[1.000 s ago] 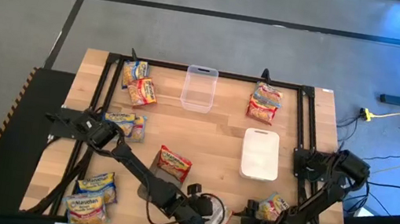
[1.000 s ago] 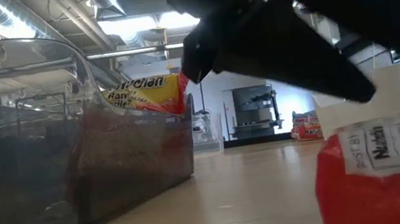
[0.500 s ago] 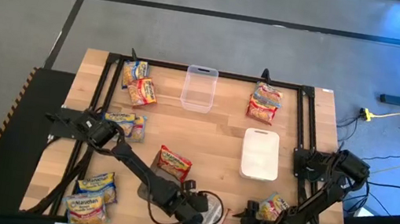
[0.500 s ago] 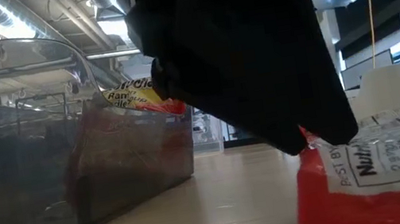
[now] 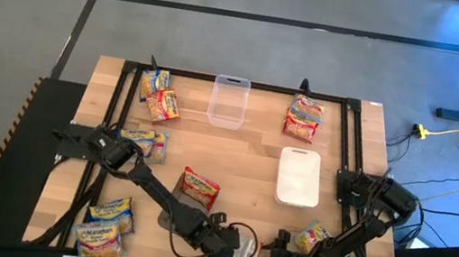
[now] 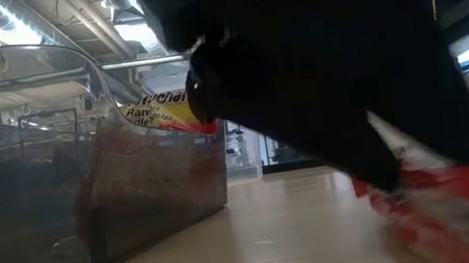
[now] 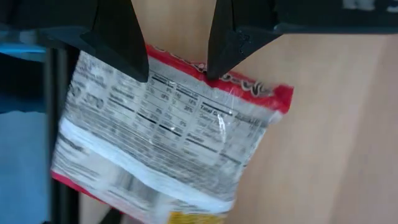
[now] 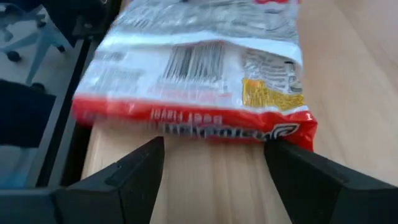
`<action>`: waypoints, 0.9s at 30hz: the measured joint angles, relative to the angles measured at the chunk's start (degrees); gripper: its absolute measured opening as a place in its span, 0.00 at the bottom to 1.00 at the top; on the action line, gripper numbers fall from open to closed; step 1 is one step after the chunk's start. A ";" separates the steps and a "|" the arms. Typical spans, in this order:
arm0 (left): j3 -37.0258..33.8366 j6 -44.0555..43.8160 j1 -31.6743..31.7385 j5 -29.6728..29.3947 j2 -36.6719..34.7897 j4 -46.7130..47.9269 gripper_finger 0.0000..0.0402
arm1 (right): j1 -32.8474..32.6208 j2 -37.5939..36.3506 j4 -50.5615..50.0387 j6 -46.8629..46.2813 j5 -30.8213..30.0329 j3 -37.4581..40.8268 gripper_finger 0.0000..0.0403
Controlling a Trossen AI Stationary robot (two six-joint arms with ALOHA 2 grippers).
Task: Sort Maruchan noodles
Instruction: Put the red noodle pack into the gray bin
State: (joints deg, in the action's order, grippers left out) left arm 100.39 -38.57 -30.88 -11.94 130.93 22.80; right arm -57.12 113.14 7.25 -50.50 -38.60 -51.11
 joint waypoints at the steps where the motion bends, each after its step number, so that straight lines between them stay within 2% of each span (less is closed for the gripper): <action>1: -0.01 0.33 -0.12 0.02 0.00 -1.13 0.39 | 0.00 0.11 0.32 -0.02 -0.61 0.00 0.68; 6: -0.03 0.71 -0.02 -0.15 0.00 -2.01 0.39 | -0.02 0.49 2.10 1.08 -5.15 0.26 0.68; 11: -0.05 0.29 -0.22 -0.89 -0.25 -2.31 0.39 | -0.02 0.50 6.55 2.83 -7.09 0.33 0.68; 18: 5.69 0.94 -0.47 -4.63 -0.32 5.45 0.39 | 0.01 -0.05 5.84 2.43 -8.81 0.20 0.68; 23: 10.85 2.51 -1.04 -7.04 -0.55 11.51 0.39 | 0.32 -0.07 4.57 0.92 -7.41 0.15 0.68; 27: 13.45 3.06 -1.46 -6.99 -0.52 16.83 0.39 | 0.42 -0.60 2.98 1.20 3.19 0.07 0.68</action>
State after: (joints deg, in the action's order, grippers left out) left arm 113.84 -35.51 -32.34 -18.93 130.41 39.64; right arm -56.71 112.55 10.23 -49.30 -35.40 -51.05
